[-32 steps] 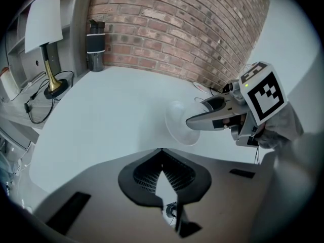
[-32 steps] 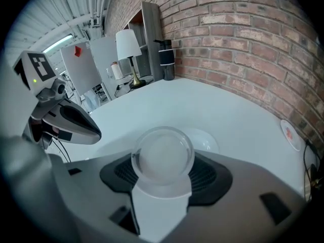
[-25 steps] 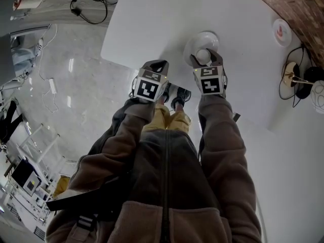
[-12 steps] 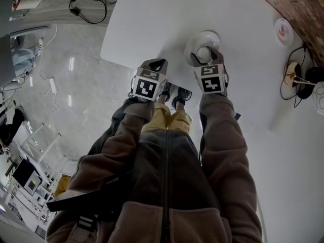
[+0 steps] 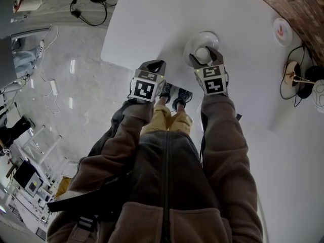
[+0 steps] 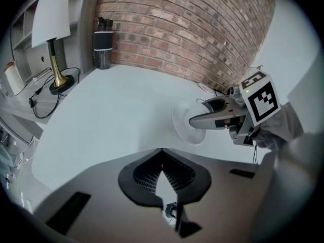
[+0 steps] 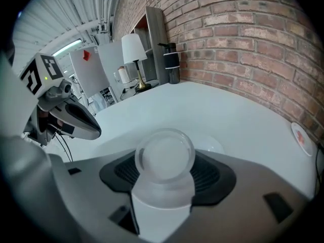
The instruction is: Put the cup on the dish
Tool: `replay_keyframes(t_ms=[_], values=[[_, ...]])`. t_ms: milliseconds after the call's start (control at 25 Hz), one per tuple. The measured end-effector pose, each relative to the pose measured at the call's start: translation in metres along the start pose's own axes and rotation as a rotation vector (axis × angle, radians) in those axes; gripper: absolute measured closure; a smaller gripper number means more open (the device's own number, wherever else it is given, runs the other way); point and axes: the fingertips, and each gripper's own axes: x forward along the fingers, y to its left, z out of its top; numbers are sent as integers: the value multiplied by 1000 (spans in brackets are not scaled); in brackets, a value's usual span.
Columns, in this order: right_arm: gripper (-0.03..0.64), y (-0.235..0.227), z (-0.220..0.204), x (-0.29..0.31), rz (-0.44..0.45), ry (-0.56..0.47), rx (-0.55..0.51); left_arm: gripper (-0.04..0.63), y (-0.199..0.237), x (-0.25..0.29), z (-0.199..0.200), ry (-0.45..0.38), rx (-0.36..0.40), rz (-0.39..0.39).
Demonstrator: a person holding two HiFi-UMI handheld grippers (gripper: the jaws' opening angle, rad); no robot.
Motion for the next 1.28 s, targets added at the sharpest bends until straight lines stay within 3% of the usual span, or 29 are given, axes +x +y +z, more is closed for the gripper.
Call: replay_keyframes(t_ms=[480,880,1280], values=[[308,6,19,-32,7,-136,-18,591,-7,-12,-3,-20,10,14],[311,-8,26,-143,-163,-256,45,590,-38,-50,32,-129,35,-3],[520,-10,94,-279,-386,-498,8,591,-93,-133,112,-357,111,-25]])
